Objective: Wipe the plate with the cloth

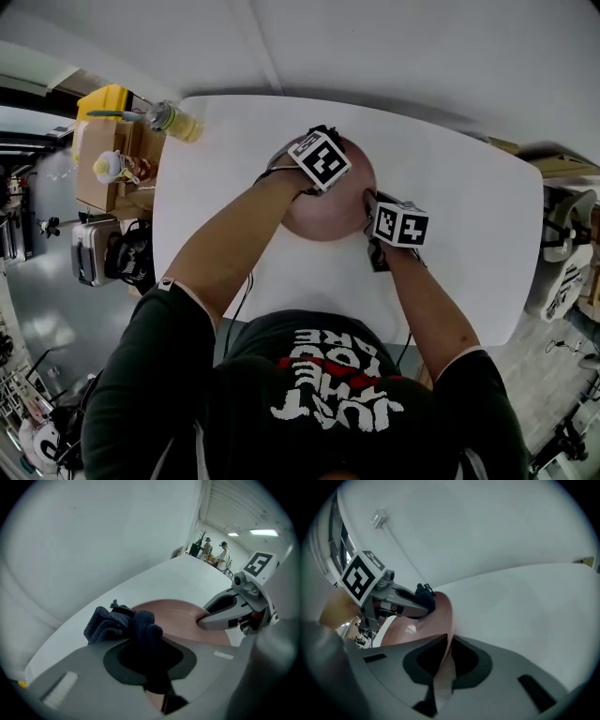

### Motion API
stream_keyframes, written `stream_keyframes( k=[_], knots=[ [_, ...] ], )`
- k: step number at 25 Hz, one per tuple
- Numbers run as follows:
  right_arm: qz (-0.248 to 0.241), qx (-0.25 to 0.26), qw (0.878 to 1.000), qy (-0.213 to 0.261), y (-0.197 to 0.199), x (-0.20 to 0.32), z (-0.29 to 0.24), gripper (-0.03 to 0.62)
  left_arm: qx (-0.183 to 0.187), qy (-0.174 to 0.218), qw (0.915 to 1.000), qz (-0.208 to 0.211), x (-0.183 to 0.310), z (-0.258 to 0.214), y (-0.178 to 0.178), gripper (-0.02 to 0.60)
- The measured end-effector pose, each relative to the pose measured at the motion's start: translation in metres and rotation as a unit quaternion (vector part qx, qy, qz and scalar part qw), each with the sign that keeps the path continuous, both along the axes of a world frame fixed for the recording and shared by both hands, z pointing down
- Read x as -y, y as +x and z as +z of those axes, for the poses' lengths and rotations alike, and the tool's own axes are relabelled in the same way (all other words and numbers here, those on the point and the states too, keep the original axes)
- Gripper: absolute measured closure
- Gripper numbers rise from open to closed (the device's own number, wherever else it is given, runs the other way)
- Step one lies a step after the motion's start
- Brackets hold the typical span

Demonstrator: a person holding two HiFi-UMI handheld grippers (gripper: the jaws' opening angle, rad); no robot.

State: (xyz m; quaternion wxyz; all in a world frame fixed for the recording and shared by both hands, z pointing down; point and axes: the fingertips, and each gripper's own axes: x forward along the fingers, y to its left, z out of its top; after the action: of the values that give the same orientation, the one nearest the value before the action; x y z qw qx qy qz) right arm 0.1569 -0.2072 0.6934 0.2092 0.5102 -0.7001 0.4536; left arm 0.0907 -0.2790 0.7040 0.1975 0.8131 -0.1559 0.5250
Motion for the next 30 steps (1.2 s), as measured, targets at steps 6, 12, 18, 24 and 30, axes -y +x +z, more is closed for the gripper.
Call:
stream_keyframes(
  k=[6,12,18,24,30],
  knots=[
    [0.026,0.007,1.000,0.007,0.006,0.003,-0.002,0.576,-0.028,-0.022,0.9967,0.072,-0.049,-0.006,0.044,0.523],
    [0.029,0.007,0.999,0.013,0.008,0.009,-0.002,0.576,-0.033,-0.061,0.9886,0.133,-0.117,-0.009,0.036,0.523],
    [0.023,-0.002,1.000,0.015,0.009,0.010,-0.002,0.576,-0.014,-0.101,0.9832,0.151,-0.170,-0.007,-0.022,0.523],
    [0.010,0.003,1.000,0.014,0.003,0.002,0.000,0.574,-0.034,-0.064,0.9898,0.123,-0.170,-0.004,-0.071,0.523],
    [-0.013,-0.017,1.000,0.004,-0.004,0.006,0.004,0.553,-0.051,-0.027,0.9903,0.126,-0.165,-0.003,-0.068,0.522]
  ],
)
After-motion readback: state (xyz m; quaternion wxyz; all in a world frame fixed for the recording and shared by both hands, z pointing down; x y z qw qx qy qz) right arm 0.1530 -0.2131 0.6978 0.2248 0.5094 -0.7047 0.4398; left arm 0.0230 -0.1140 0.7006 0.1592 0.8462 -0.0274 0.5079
